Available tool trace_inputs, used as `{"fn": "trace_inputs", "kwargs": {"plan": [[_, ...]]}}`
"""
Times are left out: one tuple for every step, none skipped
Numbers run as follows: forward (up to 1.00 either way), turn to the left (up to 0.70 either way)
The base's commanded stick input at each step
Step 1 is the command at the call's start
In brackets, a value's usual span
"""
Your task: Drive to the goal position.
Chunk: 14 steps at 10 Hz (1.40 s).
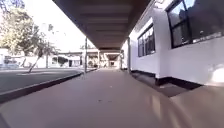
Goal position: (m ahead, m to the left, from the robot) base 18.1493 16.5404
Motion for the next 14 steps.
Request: {"fn": "trace_inputs", "kwargs": {"plan": [[0.70, 0.00], [0.70, 0.00], [0.70, 0.00], [0.70, 0.00], [0.70, 0.00], [0.70, 0.00], [0.70, 0.00], [0.70, 0.00], [0.70, 0.00], [0.70, 0.00], [0.70, 0.00], [0.70, 0.00], [0.70, 0.00], [0.70, 0.00]]}}
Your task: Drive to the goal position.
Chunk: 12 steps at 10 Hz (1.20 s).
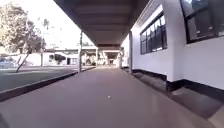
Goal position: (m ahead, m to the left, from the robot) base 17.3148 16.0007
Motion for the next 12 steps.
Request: {"fn": "trace_inputs", "kwargs": {"plan": [[0.70, 0.00], [0.70, 0.00], [0.70, 0.00], [0.70, 0.00], [0.70, 0.00], [0.70, 0.00], [0.70, 0.00], [0.70, 0.00], [0.70, 0.00], [0.70, 0.00], [0.70, 0.00], [0.70, 0.00]]}}
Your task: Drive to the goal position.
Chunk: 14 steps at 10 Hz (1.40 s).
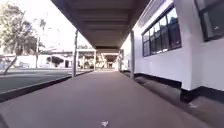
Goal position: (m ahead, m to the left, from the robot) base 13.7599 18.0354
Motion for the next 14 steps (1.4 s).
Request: {"fn": "trace_inputs", "kwargs": {"plan": [[0.70, 0.00], [0.70, 0.00], [0.70, 0.00], [0.70, 0.00], [0.70, 0.00], [0.70, 0.00], [0.70, 0.00], [0.70, 0.00], [0.70, 0.00], [0.70, 0.00], [0.70, 0.00], [0.70, 0.00], [0.70, 0.00], [0.70, 0.00]]}}
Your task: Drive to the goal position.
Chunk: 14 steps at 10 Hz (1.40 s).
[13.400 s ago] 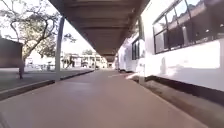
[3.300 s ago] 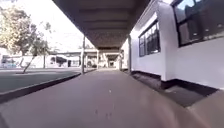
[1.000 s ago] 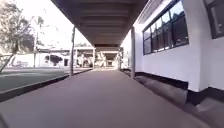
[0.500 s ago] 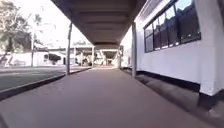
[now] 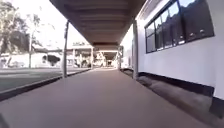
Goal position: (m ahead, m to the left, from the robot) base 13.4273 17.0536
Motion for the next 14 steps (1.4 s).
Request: {"fn": "trace_inputs", "kwargs": {"plan": [[0.70, 0.00], [0.70, 0.17], [0.70, 0.33], [0.70, 0.00], [0.70, 0.00], [0.70, 0.00], [0.70, 0.00], [0.70, 0.00], [0.70, 0.00], [0.70, 0.00], [0.70, 0.00], [0.70, 0.00], [0.70, 0.00], [0.70, 0.00]]}}
